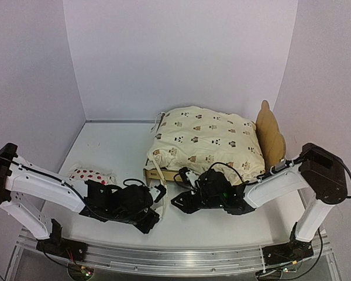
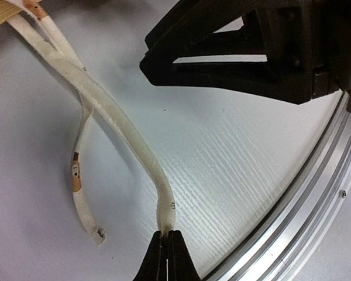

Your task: Set up the pet bed

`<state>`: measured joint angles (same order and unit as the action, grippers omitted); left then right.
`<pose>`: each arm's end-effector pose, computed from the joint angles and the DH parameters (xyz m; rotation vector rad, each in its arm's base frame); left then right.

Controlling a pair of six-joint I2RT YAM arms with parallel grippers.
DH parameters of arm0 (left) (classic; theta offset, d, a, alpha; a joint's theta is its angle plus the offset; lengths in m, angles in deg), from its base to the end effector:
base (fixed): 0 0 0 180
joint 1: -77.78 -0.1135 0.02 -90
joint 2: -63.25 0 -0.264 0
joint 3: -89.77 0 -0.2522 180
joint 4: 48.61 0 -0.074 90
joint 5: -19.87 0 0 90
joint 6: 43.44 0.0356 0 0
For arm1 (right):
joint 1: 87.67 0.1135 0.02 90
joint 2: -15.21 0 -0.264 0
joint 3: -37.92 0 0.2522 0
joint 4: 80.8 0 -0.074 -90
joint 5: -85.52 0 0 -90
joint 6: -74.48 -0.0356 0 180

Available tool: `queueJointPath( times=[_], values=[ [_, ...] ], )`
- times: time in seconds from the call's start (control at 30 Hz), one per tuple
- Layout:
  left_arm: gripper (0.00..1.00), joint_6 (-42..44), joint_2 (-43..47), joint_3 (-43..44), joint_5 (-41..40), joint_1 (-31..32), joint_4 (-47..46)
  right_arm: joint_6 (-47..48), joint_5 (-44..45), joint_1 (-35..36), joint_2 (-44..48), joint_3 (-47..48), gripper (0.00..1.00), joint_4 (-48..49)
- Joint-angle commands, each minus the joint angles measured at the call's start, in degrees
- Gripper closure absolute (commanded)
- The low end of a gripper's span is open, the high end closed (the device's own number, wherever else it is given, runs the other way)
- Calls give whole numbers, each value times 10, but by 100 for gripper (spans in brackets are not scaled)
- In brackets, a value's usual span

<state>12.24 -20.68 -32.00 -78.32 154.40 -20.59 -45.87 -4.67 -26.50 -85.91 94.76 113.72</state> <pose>0.0706 -0.2751 0.1786 0.8830 2.4517 -0.5974 0.1670 0.3037 0.1421 -0.5977 2.1604 0.9342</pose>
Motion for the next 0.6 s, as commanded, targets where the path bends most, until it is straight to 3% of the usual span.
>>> queueJointPath(
  times=[0.0, 0.07, 0.2, 0.23, 0.43, 0.57],
  values=[
    [97, 11, -47, 37, 20, 3, -48, 44, 50, 1, 42, 3, 72, -49],
    [92, 9, -72, 50, 32, 3, -54, 57, 64, 1, 48, 12, 70, -62],
    [61, 10, -99, 83, 47, 3, -34, 74, 87, 1, 48, 36, 67, -87],
    [57, 10, -91, 85, 47, 3, -29, 79, 88, 1, 46, 43, 66, -93],
    [46, -2, -20, 80, -39, 2, 65, 103, 98, 1, 28, 82, 64, -117],
    [46, -21, 2, 83, -66, -2, 127, 113, 103, 1, 17, 98, 64, -122]
  ],
)
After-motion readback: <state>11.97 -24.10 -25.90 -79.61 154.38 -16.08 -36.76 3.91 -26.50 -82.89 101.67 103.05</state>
